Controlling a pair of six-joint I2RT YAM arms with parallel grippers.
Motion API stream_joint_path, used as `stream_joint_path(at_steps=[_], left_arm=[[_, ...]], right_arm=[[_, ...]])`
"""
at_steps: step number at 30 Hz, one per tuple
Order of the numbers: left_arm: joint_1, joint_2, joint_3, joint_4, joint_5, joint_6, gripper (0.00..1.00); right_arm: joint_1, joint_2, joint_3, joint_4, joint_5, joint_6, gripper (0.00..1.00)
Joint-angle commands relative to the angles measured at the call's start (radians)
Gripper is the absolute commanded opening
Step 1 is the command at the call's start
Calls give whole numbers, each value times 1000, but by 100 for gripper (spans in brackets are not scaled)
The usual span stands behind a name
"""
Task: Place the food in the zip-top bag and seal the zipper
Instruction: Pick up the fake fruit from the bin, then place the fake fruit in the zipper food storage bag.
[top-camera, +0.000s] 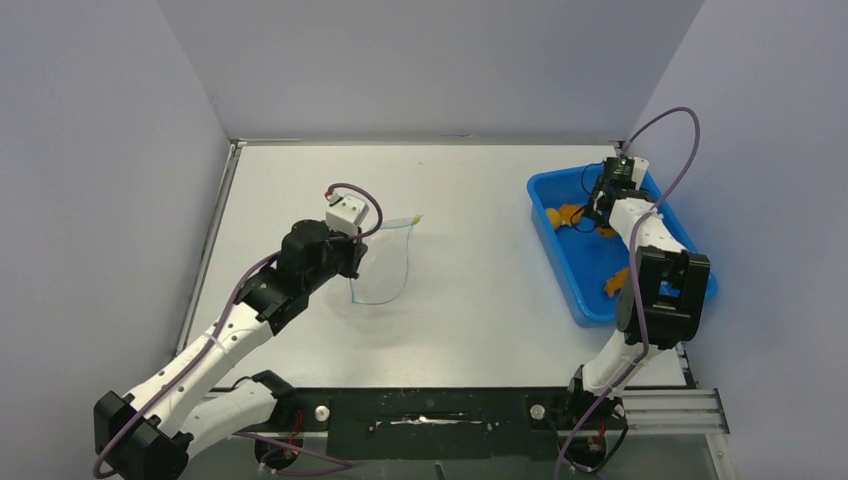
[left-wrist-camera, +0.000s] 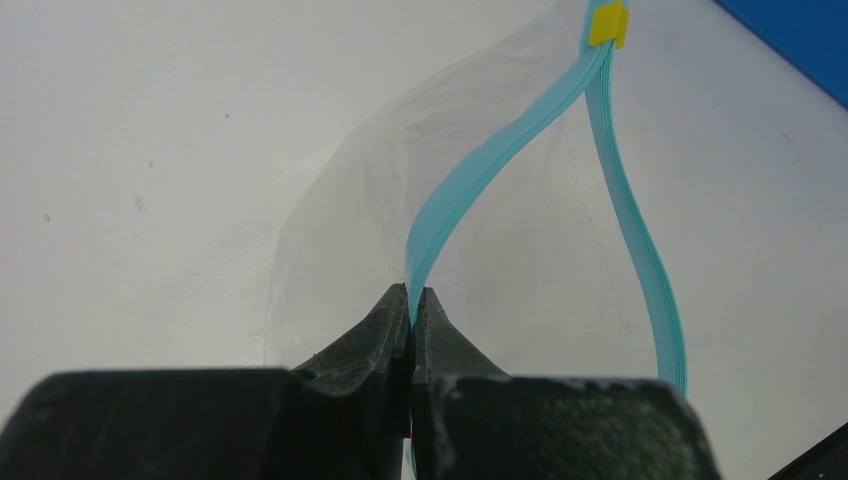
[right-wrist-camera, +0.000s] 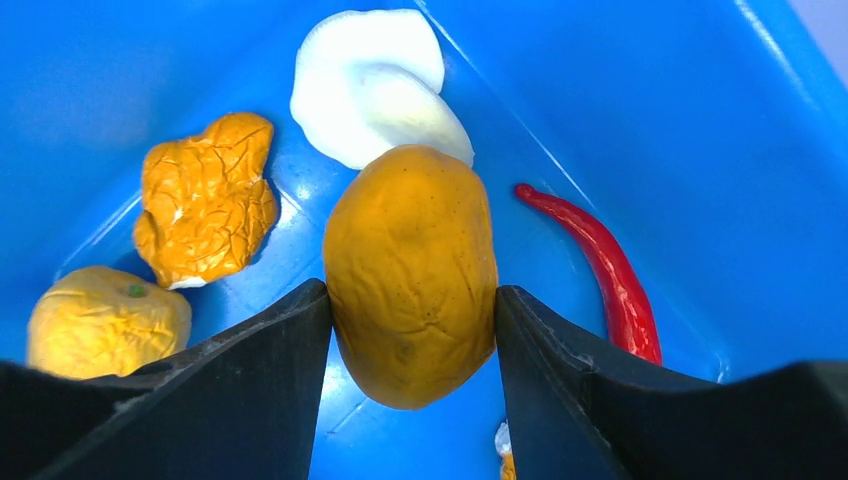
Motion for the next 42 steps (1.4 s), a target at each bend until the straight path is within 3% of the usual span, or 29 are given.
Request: stream_joint_path(at_steps=[1,8,13,32,42], left_arm=[[5,8,5,49,-11,-5,0],[5,34,-8,77,-22,-14,0],[6,70,10,77,13,-19,0],[7,110,92,76,-17,-173,0],[7,132,81,127,52,-264,0]], right_arm=[[37,-100,-14,3,13,28,42],[67,-250,-78,-35,50,26,41],[80,-367,-65,-55,-27,47,39],[367,-681,-55,-120,-243,127,39],[550,-715,-103,-51,-373,281,38]])
